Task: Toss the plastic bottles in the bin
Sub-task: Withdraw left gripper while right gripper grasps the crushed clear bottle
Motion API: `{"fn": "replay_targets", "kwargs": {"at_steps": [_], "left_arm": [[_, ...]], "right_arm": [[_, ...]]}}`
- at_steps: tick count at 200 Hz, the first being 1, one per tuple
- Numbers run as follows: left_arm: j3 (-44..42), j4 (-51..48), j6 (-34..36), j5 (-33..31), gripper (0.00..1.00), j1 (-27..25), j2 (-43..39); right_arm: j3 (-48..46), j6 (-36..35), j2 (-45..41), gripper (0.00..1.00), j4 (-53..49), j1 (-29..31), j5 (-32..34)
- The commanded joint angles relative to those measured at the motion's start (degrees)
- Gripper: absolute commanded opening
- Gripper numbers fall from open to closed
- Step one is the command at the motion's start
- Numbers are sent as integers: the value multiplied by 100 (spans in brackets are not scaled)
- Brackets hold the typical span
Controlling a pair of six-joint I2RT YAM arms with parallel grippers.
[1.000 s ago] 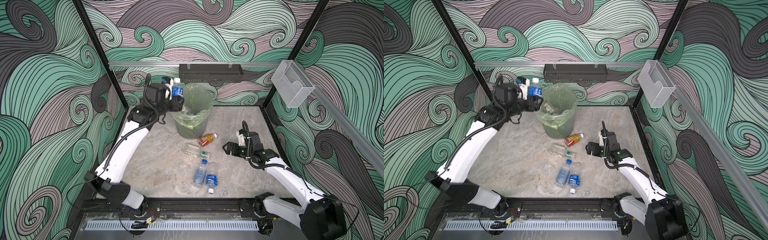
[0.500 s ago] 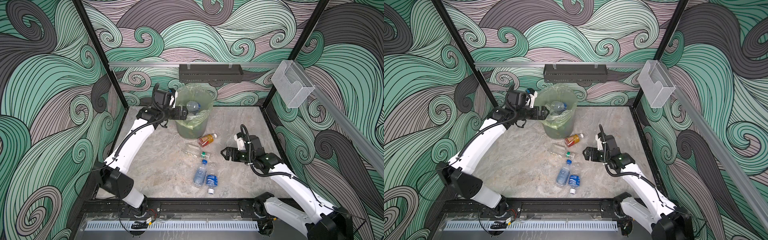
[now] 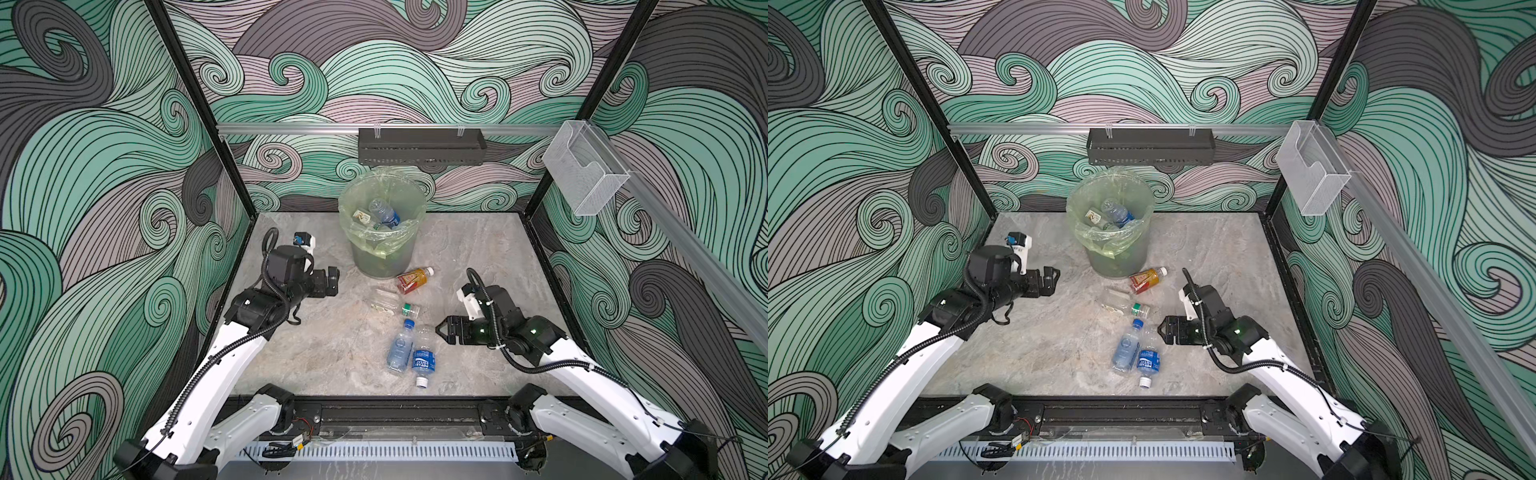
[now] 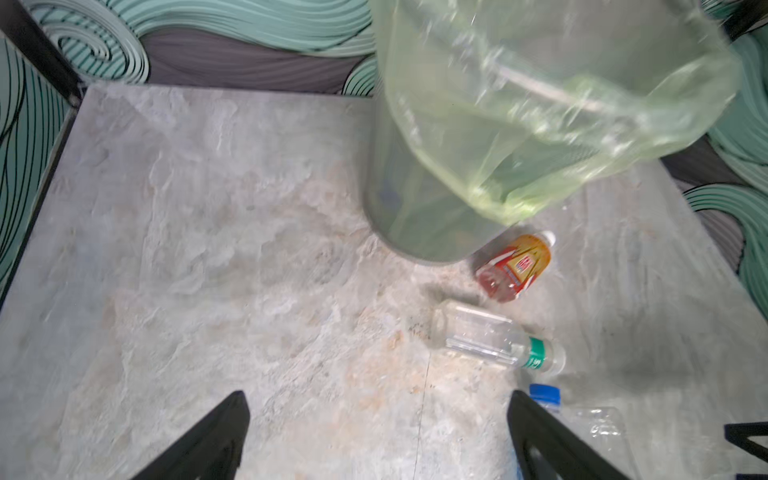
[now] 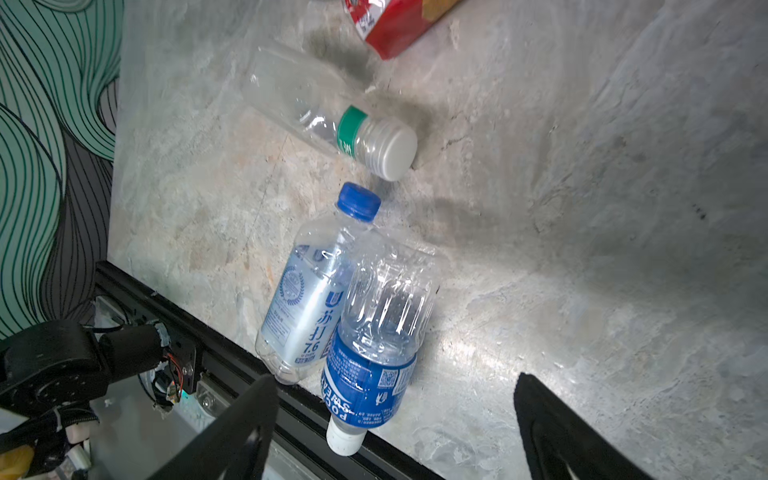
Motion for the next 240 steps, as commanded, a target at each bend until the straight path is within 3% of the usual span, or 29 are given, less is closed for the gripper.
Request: {"fn": "replay_targets", "kwargs": {"at_steps": [1,50,97,182,204,240], "left_arm": [[-311,-132,-243,-230,99,60,-302],[-692,-184,-211,-339,99,86,-496],[-792,-202,-183,-419,99,106,-495],[-900,-55,-65,-367,99,146,-348],[-907,-11,-63,-358,99,153,-270],[-898,107,-31,-322,99,166,-250]], "right_arm": [[-93,364,368,87,102,375,-35],[89,745,1501,85,549,1058,62],[99,1082,2253,81,988,1231,273],[502,562,2777,64,234,1216,1647],[478,499,2751,51,224,1191,1970],[445,384,2725,51,209,975,2107]]}}
